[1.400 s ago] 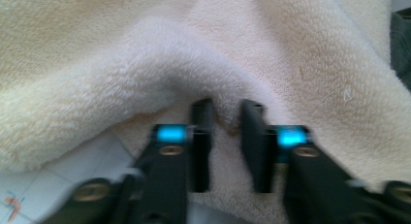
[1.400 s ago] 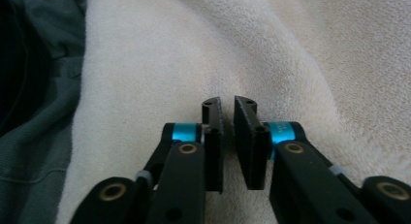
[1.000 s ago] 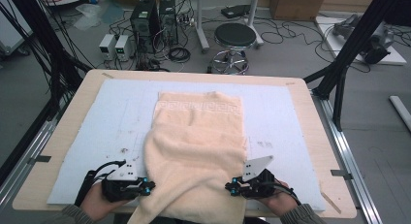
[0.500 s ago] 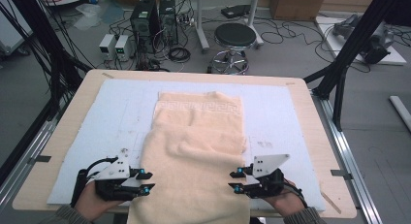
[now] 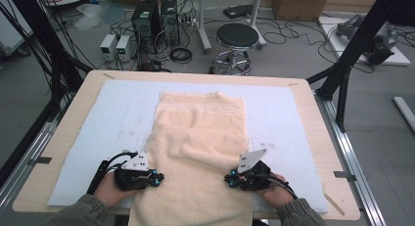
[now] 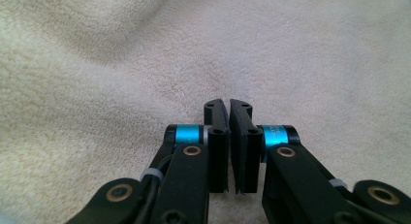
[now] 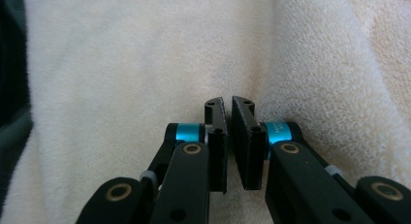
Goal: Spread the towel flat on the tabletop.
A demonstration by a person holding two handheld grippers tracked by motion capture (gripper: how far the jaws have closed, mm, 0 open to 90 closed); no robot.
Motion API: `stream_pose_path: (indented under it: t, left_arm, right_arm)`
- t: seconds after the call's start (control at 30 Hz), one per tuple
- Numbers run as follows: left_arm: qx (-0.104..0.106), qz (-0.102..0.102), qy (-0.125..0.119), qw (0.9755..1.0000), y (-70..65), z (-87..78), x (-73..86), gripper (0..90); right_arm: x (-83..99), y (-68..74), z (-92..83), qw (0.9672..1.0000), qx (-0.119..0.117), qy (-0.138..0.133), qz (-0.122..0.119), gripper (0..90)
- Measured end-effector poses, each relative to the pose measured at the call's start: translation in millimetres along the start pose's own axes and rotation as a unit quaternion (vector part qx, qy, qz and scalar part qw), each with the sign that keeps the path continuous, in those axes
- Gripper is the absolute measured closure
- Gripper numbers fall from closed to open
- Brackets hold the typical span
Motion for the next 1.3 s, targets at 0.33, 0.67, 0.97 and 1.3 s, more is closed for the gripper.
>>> stream_pose_path:
  t: [0.33,0.67,0.97,1.3]
  left_arm:
    - [0.03,0.017,-0.019,0.9992,-43.6,-30.3,8.0,86.5]
    - [0.026,0.024,-0.056,0.9978,-49.7,-47.5,-5.4,68.4]
    - [0.016,-0.008,-0.002,0.9998,-5.2,-13.3,5.7,62.9]
    - [0.012,0.031,0.017,0.9993,-11.8,-10.1,11.4,86.0]
  right_arm:
    - [-14.0,42.8,-24.5,0.9992,-0.017,-0.03,-0.022,85.4]
    - [-29.1,40.8,-45.8,0.9975,0.011,-0.066,-0.024,69.9]
    - [8.7,-3.3,-5.0,0.9998,0.007,0.013,0.013,63.6]
    - [6.7,2.3,-6.5,0.9997,-0.019,0.0,0.016,86.0]
Point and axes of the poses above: each handheld gripper's, and its own axes: z roughly forward along the jaws, x roughly out of its underside, y roughly to its left, the point moved 9 cm from there along z, roughly forward along the jaws, and after that the axes turned 9 degrees about -z, right-handed, at the moved point
